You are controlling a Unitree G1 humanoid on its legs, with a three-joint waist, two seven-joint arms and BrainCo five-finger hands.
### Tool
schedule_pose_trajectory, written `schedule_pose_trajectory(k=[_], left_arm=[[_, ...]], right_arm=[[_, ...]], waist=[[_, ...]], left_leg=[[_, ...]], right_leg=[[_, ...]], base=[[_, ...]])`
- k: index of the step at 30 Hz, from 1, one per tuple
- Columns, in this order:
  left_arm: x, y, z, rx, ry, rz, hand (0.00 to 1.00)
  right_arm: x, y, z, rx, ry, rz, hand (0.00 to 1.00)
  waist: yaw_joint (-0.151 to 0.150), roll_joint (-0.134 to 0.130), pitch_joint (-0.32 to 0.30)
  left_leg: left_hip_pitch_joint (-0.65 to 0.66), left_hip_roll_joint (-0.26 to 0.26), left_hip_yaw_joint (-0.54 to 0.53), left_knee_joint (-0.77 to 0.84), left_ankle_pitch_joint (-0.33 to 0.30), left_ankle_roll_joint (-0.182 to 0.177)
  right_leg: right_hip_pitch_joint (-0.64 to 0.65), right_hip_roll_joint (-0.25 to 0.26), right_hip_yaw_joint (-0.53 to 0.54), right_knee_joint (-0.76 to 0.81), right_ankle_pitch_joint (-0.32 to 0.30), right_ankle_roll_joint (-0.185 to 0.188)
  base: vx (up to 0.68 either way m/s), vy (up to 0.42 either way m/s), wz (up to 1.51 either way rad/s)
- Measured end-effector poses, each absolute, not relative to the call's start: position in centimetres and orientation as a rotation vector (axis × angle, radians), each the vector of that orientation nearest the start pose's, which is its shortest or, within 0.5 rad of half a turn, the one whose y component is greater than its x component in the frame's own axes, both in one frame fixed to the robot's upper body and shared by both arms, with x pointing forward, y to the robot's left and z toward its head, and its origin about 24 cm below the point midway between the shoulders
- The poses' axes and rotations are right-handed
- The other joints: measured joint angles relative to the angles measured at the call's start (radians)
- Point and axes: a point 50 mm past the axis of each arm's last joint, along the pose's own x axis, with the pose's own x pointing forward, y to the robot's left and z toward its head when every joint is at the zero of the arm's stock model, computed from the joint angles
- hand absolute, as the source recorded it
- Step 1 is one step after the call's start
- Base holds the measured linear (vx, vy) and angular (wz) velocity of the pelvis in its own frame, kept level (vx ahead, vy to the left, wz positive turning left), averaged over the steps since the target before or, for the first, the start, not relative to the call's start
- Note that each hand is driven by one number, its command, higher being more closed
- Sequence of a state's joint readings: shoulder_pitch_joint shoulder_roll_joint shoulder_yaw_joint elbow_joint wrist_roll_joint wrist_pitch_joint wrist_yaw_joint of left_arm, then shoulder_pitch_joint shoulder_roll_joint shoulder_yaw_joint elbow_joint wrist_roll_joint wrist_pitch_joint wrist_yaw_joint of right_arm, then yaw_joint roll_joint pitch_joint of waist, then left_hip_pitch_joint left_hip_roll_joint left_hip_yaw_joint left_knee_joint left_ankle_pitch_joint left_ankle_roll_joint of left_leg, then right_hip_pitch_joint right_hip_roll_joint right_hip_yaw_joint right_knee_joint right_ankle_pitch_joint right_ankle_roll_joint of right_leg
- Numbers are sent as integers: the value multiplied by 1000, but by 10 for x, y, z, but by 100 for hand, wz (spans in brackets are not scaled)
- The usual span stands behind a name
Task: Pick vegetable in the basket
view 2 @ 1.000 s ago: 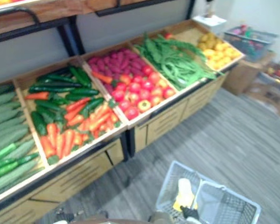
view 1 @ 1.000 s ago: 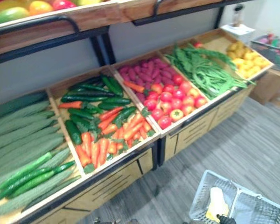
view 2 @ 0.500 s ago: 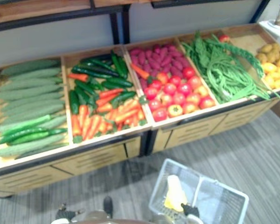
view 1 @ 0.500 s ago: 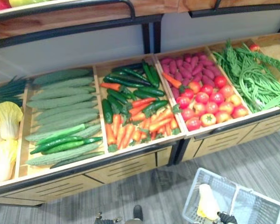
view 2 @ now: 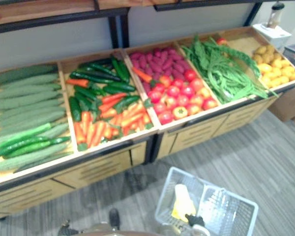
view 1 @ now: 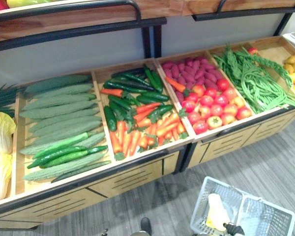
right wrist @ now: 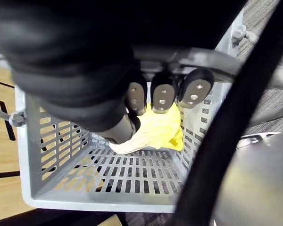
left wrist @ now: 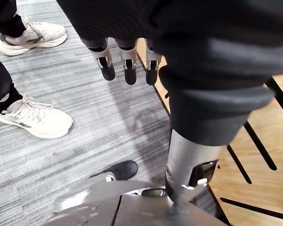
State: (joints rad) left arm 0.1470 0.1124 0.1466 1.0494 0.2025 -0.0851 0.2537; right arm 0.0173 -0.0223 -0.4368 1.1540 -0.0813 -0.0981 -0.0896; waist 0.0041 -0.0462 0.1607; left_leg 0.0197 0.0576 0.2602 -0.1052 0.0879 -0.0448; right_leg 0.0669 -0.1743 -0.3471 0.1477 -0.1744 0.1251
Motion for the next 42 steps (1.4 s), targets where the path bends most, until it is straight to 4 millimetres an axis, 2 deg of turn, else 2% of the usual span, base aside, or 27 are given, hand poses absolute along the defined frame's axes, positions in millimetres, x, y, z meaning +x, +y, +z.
schedule_pose_trajectory(k=[4,6,8,11,17,22,26,32,36,39,42], left_arm=[[105,220,-130,442,802,316,0],[122,210,-117,487,664,279,0],[130,199,-111,508,589,234,0],[133,184,-107,510,540,154,0],[128,132,-93,487,405,-346,0],[138,112,-66,386,267,-450,0],[142,111,-47,373,176,-492,0],[158,113,-16,396,12,-451,0],[188,143,24,590,-201,-264,0],[206,161,41,746,-302,-143,0],[216,169,53,821,-358,-70,0]], right_arm=[[96,-205,-162,63,1063,-429,100],[96,-205,-162,46,1058,-428,100],[97,-205,-161,41,1052,-423,100],[98,-205,-161,33,1042,-416,100],[100,-208,-160,23,1035,-414,100],[95,-214,-160,11,1043,-426,100],[94,-217,-159,1,1044,-433,100],[95,-217,-159,-1,1042,-433,100],[96,-217,-159,-3,1042,-431,100],[94,-218,-159,-5,1044,-432,100],[94,-221,-159,-9,1043,-432,100]], waist=[[0,-4,1],[-1,-4,1],[-3,-4,1],[-6,-4,1],[-30,9,-6],[-37,27,-19],[-43,41,-29],[-58,42,-31],[-57,48,-35],[-58,53,-38],[-58,57,-40]], left_leg=[[-5,-13,-19,0,-3,1],[-2,-14,-26,0,-4,-2],[2,-10,-26,0,-7,-5],[3,-4,-25,0,-9,-8],[19,10,8,0,-18,-16],[21,14,19,0,-23,-17],[21,16,26,0,-28,-22],[21,16,31,1,-28,-23],[19,26,36,0,-28,-23],[19,30,38,0,-28,-23],[19,31,38,0,-28,-23]], right_leg=[[14,1,-6,-15,7,-3],[27,4,-12,-25,6,-6],[31,8,-11,-25,2,-11],[30,15,-8,-25,-1,-17],[25,26,29,-25,-3,-21],[23,30,41,-41,-3,-21],[23,33,47,-43,-3,-21],[19,34,59,-44,-3,-21],[9,44,76,-43,5,-33],[6,48,79,-41,6,-35],[5,48,81,-40,7,-36]], base=[[113,4,13],[71,-16,10],[20,-10,1],[4,-9,-1],[-2,-6,-15],[12,5,-10],[54,-7,-5],[46,-5,-4],[-7,-1,-9],[-36,0,-5],[-42,14,-1]])
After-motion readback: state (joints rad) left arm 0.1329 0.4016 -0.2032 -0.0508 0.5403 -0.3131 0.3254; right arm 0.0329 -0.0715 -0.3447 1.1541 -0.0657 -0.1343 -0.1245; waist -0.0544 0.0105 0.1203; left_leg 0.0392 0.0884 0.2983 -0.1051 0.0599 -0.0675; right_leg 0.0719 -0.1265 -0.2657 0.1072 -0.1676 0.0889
